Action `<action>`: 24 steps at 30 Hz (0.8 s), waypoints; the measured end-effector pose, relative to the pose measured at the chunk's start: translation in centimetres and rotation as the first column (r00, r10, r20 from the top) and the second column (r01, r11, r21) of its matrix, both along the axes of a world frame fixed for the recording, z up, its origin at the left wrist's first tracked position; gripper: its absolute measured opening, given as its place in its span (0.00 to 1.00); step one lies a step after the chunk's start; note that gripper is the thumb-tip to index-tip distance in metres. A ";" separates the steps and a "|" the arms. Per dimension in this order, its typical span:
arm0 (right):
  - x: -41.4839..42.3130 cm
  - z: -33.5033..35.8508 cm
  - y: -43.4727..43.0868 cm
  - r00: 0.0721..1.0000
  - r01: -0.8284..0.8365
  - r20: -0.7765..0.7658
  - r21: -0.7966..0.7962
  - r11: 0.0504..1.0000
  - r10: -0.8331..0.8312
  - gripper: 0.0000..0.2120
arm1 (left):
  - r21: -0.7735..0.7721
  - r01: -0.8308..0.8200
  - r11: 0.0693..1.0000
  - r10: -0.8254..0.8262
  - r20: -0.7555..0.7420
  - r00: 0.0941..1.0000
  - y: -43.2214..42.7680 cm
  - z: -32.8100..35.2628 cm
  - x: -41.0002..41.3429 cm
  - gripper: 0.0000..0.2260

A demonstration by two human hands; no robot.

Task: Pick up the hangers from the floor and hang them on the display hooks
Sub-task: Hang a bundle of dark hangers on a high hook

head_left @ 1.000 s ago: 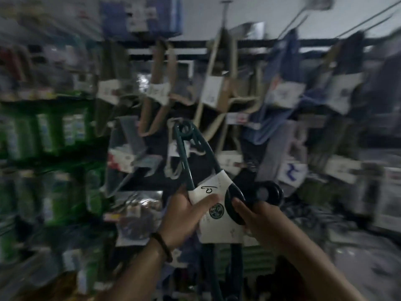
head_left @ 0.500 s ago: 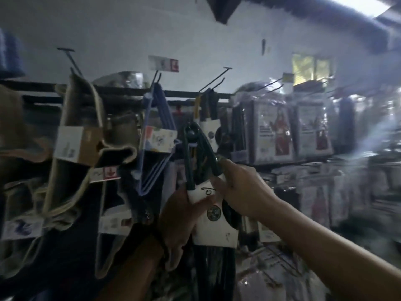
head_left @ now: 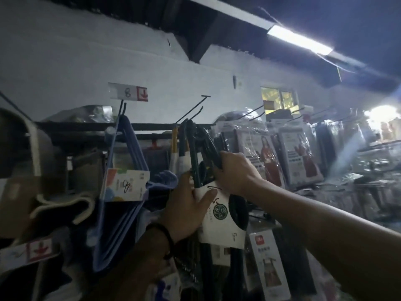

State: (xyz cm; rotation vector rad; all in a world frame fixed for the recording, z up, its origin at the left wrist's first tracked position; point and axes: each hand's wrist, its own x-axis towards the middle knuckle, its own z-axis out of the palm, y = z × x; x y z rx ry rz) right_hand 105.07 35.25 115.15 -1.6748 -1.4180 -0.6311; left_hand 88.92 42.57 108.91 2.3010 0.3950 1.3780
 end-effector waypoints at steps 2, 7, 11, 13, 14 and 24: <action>1.2 1.8 2.2 0.998 0.018 0.056 0.026 1.000 -0.019 0.12 | 0.200 -0.082 0.976 0.099 -0.075 0.992 0.2 1.4 0.1 0.34; 3.7 5.7 6.2 0.992 0.055 0.104 0.116 0.992 -0.067 0.08 | 0.456 -0.240 0.857 0.357 -0.188 0.915 2.4 5.3 0.8 0.44; 6.1 7.8 8.2 0.999 0.009 0.034 0.216 0.976 -0.017 0.11 | 0.530 -0.298 0.794 0.471 -0.226 0.853 4.2 7.9 2.5 0.47; 6.9 8.9 9.2 1.000 -0.025 0.017 0.238 0.971 0.021 0.11 | 0.560 -0.303 0.771 0.494 -0.225 0.840 5.0 8.9 3.4 0.48; 7.2 9.5 9.7 0.999 -0.045 0.016 0.255 0.966 0.043 0.10 | 0.562 -0.318 0.764 0.505 -0.213 0.836 5.3 9.4 3.8 0.48; 9.2 8.1 14.8 0.990 -0.136 0.006 0.318 0.938 0.141 0.06 | 0.746 -0.399 0.533 0.737 -0.178 0.652 10.3 9.2 5.3 0.58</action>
